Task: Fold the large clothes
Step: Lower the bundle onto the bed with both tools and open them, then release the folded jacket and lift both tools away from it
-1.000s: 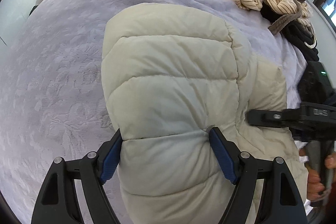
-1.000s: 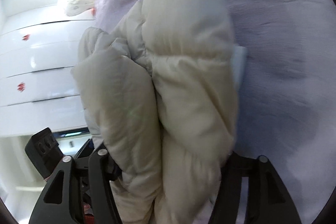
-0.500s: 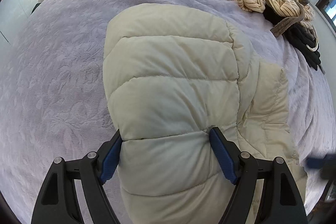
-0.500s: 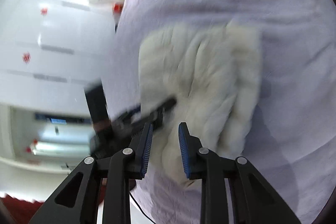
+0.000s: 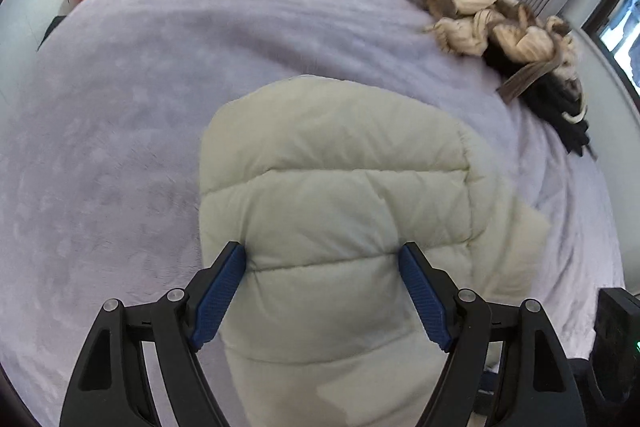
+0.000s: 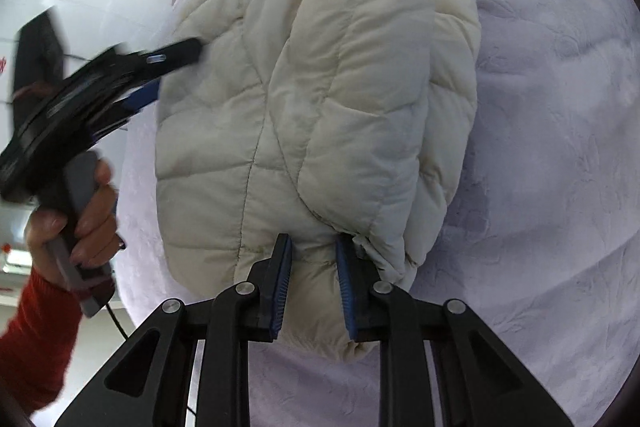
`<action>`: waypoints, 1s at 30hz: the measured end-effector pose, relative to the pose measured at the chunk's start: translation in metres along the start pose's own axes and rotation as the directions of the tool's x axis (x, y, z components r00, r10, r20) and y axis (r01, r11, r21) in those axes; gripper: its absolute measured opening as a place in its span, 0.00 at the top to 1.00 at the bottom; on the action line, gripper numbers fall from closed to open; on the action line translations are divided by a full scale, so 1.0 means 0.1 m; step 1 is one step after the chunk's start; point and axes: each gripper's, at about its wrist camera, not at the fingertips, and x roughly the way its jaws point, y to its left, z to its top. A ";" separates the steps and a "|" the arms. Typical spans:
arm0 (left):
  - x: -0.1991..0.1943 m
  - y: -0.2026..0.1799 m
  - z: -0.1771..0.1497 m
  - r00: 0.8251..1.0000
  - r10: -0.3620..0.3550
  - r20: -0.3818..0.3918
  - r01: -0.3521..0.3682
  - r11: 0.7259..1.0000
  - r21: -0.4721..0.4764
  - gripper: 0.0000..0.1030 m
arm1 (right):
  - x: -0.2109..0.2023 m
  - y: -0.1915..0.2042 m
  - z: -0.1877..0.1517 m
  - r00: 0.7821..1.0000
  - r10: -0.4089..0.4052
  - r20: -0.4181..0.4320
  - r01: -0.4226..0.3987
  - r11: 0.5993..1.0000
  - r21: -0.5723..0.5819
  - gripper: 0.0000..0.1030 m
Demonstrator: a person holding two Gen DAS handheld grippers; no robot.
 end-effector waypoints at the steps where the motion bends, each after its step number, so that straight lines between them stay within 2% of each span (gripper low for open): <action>1: 0.06 0.03 0.00 1.000 -0.005 -0.008 0.005 1.000 -0.010 0.23 | 0.04 -0.02 -0.02 1.000 -0.002 0.007 0.002 1.000 -0.015 0.77; 3: 0.11 0.05 0.00 1.000 -0.008 -0.008 0.008 1.000 -0.015 0.23 | 0.14 0.08 -0.04 1.000 0.005 0.017 -0.004 1.000 -0.022 0.77; 8: 0.17 0.02 -0.07 1.000 0.015 -0.011 -0.015 1.000 0.004 0.23 | 0.29 0.03 -0.11 0.999 0.040 0.024 -0.040 0.999 0.021 0.78; 13: 0.09 0.00 -0.03 0.999 0.032 -0.012 -0.033 0.999 -0.015 0.23 | 0.15 -0.02 -0.05 0.999 0.047 -0.002 -0.046 0.997 0.062 0.77; 14: 0.07 0.02 -0.04 0.999 0.034 -0.012 -0.035 0.999 -0.022 0.23 | 0.23 -0.03 0.01 0.999 0.050 -0.001 -0.050 0.996 0.069 0.77; 21: -0.03 0.07 -0.04 0.999 0.053 -0.006 -0.053 0.997 -0.047 0.23 | -0.38 0.16 0.16 0.994 0.041 0.103 -0.046 0.998 0.050 0.77; 25: -0.11 0.08 -0.05 0.998 0.068 0.005 -0.068 0.996 -0.052 0.23 | -0.39 0.20 0.28 0.993 0.009 0.121 -0.015 0.999 0.044 0.77; 28: -0.25 0.11 -0.08 0.997 0.070 0.031 -0.068 0.996 -0.058 0.23 | -0.25 0.09 0.22 0.995 -0.008 0.095 0.000 0.996 0.085 0.77; 30: -0.34 0.15 -0.10 0.997 0.070 0.040 -0.067 0.996 -0.063 0.19 | -0.23 0.01 0.16 0.997 -0.009 0.076 0.000 0.993 0.115 0.77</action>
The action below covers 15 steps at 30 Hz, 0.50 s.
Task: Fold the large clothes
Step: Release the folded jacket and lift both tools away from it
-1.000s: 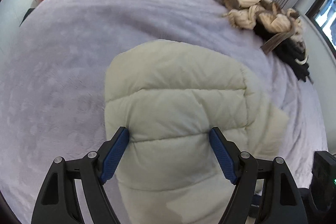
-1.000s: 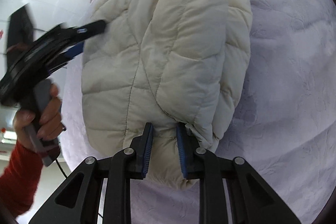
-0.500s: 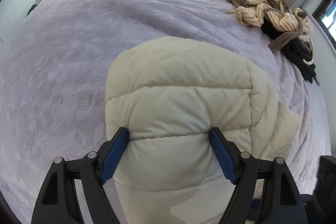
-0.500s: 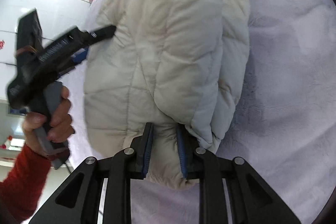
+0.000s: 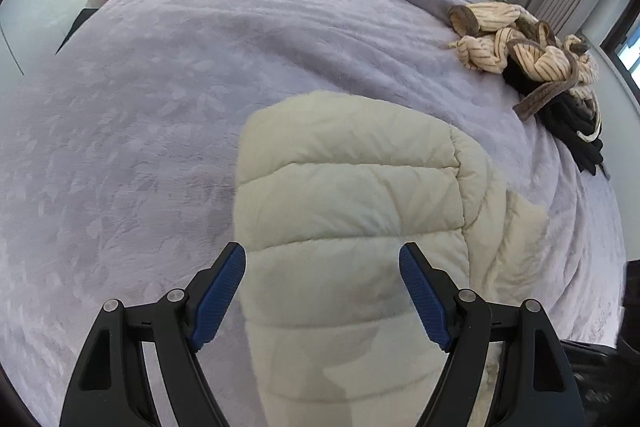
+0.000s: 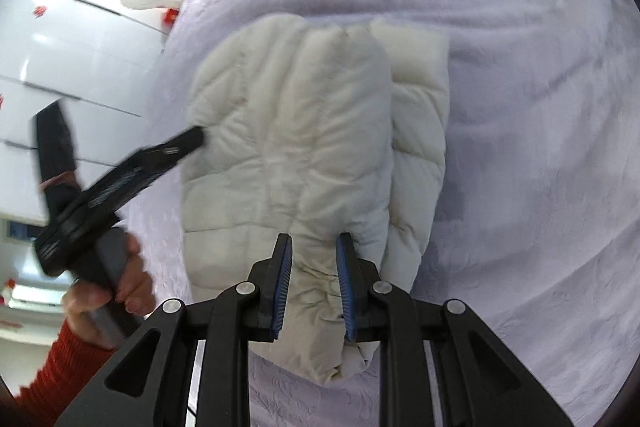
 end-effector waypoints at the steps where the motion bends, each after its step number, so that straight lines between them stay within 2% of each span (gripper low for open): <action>1: -0.05 0.03 -0.02 1.000 0.000 -0.003 0.000 1.000 -0.006 0.17 | 0.04 -0.01 0.01 1.000 -0.003 -0.004 0.003 1.000 0.006 0.77; 6: -0.12 0.12 -0.14 0.999 0.030 -0.040 -0.030 0.999 -0.009 0.17 | 0.05 0.03 0.01 1.000 -0.019 -0.009 0.019 1.000 0.010 0.74; 11: -0.17 0.16 -0.31 0.996 0.061 -0.066 -0.059 0.998 0.028 0.16 | -0.02 0.08 0.01 0.999 -0.037 -0.010 0.037 0.999 0.009 0.74; 12: -0.18 0.15 -0.33 0.995 0.067 -0.073 -0.064 0.997 0.038 0.13 | -0.01 0.07 0.03 0.999 -0.043 -0.010 0.043 0.999 0.011 0.74; 13: -0.20 0.15 -0.37 0.995 0.071 -0.071 -0.068 0.997 0.045 0.00 | -0.01 0.08 0.02 0.999 -0.050 -0.010 0.050 0.999 0.013 0.74; 15: -0.30 0.16 -0.44 0.997 0.077 -0.026 -0.076 0.996 0.050 0.00 | -0.01 0.05 0.03 0.998 -0.066 -0.010 0.066 0.998 0.018 0.74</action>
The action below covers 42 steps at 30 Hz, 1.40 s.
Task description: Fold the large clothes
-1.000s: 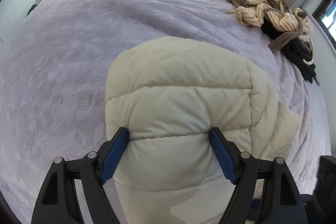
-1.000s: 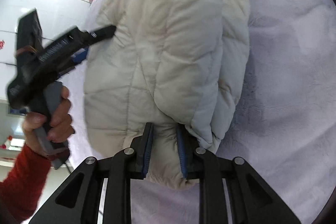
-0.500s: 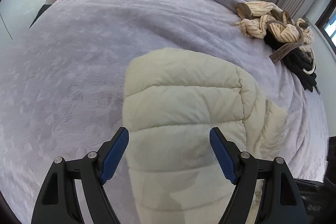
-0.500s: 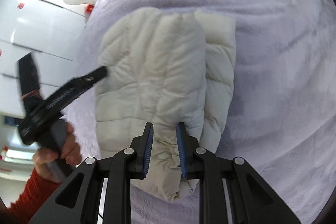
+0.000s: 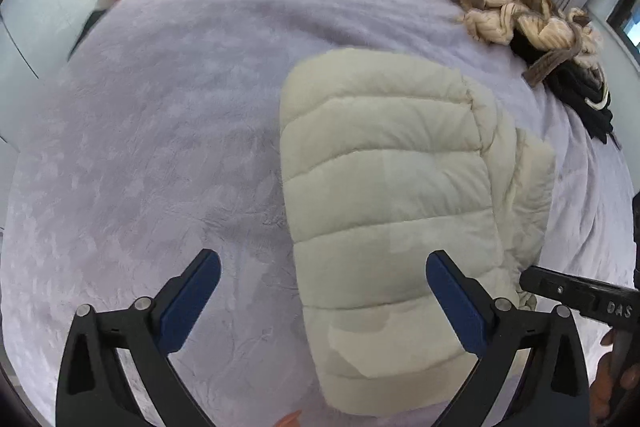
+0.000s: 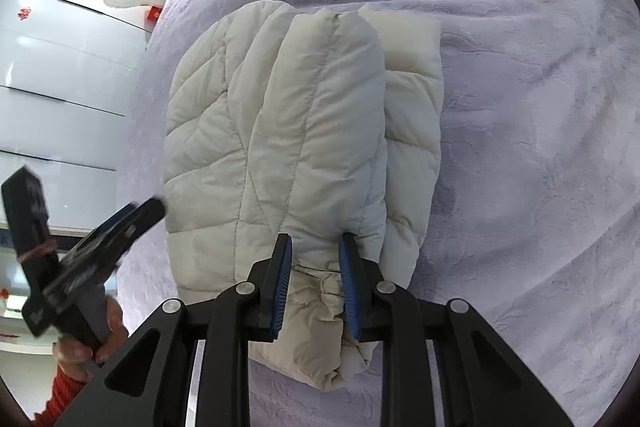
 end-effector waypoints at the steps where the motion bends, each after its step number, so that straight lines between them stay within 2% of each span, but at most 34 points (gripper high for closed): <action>1: -0.03 0.00 -0.02 1.000 0.003 0.007 -0.003 1.000 -0.001 0.00 | -0.01 0.00 0.00 1.000 -0.007 0.001 0.007 1.000 0.004 0.74; 9: -0.13 0.22 -0.12 0.999 -0.041 0.005 0.042 0.995 -0.093 0.00 | 0.06 0.01 -0.04 0.998 -0.057 -0.001 0.057 0.998 0.012 0.74; 14: -0.15 0.22 -0.20 0.997 0.073 0.015 -0.072 0.996 -0.061 0.00 | 0.01 0.12 -0.06 0.996 -0.092 0.017 0.092 0.996 0.005 0.73; 16: -0.18 0.22 -0.23 0.997 0.074 0.003 -0.074 0.996 -0.053 0.00 | -0.06 0.18 -0.09 0.994 -0.105 0.027 0.105 0.994 0.007 0.67; 18: -0.23 0.22 -0.24 0.997 0.083 -0.005 -0.084 0.995 -0.046 0.00 | -0.12 0.25 -0.13 0.993 -0.109 0.039 0.109 0.994 0.007 0.44; 22: -0.41 0.21 -0.25 0.995 0.101 0.012 -0.100 0.994 -0.045 0.00 | -0.38 0.51 -0.23 0.984 -0.149 0.101 0.152 0.988 -0.026 0.36; 24: -0.54 0.21 -0.27 0.992 0.122 0.027 -0.121 0.991 -0.050 0.00 | -0.49 0.62 -0.29 0.977 -0.168 0.128 0.174 0.984 -0.035 0.19; 28: -0.77 0.21 -0.31 0.991 0.130 0.035 -0.128 0.990 -0.057 0.00 | -0.72 0.87 -0.45 0.945 -0.252 0.208 0.268 0.962 -0.052 0.17; 29: -0.85 0.21 -0.33 0.991 0.129 0.042 -0.126 0.990 -0.062 0.00 | -0.78 0.92 -0.48 0.937 -0.266 0.229 0.284 0.958 -0.050 0.13; 32: -1.07 0.19 -0.40 0.987 0.147 0.065 -0.144 0.988 -0.053 0.00 | -0.97 1.02 -0.59 0.916 -0.277 0.291 0.300 0.953 -0.036 0.11; 33: -1.15 0.18 -0.42 0.986 0.152 0.073 -0.149 0.988 -0.046 0.00 | -1.02 1.06 -0.63 0.909 -0.291 0.299 0.313 0.949 -0.029 0.00; 39: -1.45 0.16 -0.54 0.990 0.126 0.061 -0.122 0.991 -0.062 0.00 | -1.26 1.23 -0.76 0.884 -0.357 0.301 0.386 0.922 -0.039 0.00; 42: -1.61 0.13 -0.61 0.989 0.137 0.062 -0.132 0.988 -0.076 0.00 | -1.32 1.28 -0.83 0.889 -0.363 0.278 0.392 0.918 -0.054 0.00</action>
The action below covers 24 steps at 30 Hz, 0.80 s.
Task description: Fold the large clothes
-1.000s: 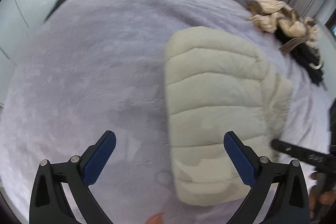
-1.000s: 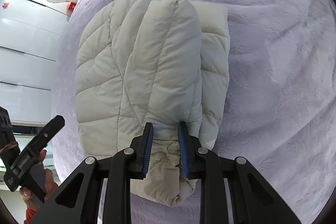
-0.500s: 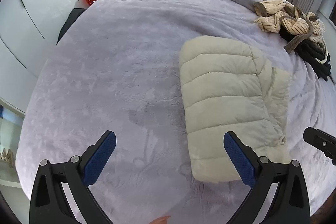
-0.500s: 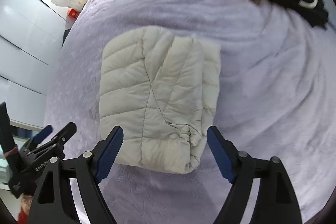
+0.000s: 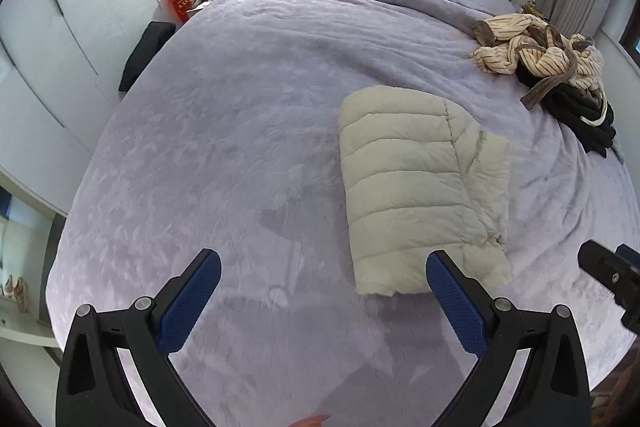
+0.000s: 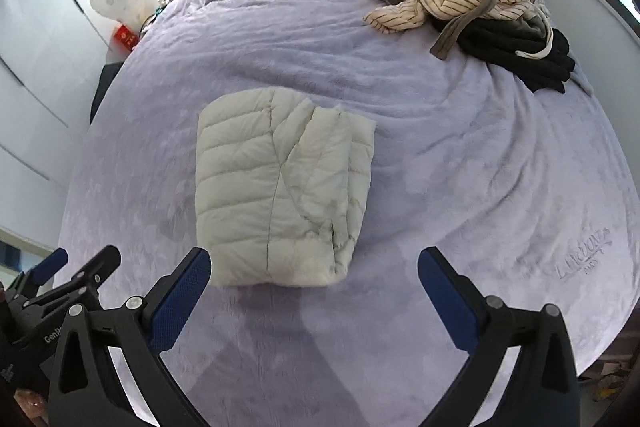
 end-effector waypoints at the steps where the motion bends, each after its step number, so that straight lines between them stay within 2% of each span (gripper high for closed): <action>1: -0.05 -0.01 -0.02 1.000 -0.002 0.000 0.002 1.000 0.001 0.00 | -0.03 0.00 -0.01 1.000 0.002 -0.009 -0.002 1.000 -0.004 0.00; 7: -0.32 -0.12 -0.17 1.000 0.010 0.010 -0.011 0.999 0.041 0.00 | -0.23 -0.03 -0.13 1.000 -0.014 -0.002 0.014 1.000 -0.021 0.00; 17: -0.66 -0.12 -0.22 0.998 0.040 0.046 -0.041 0.999 0.025 0.00 | -0.43 -0.02 -0.23 1.000 -0.008 0.007 0.009 1.000 -0.022 0.00; 24: -0.72 -0.04 -0.13 0.998 0.034 0.048 -0.033 0.999 -0.008 0.00 | -0.48 0.05 -0.21 1.000 -0.010 0.018 0.011 0.999 -0.049 0.00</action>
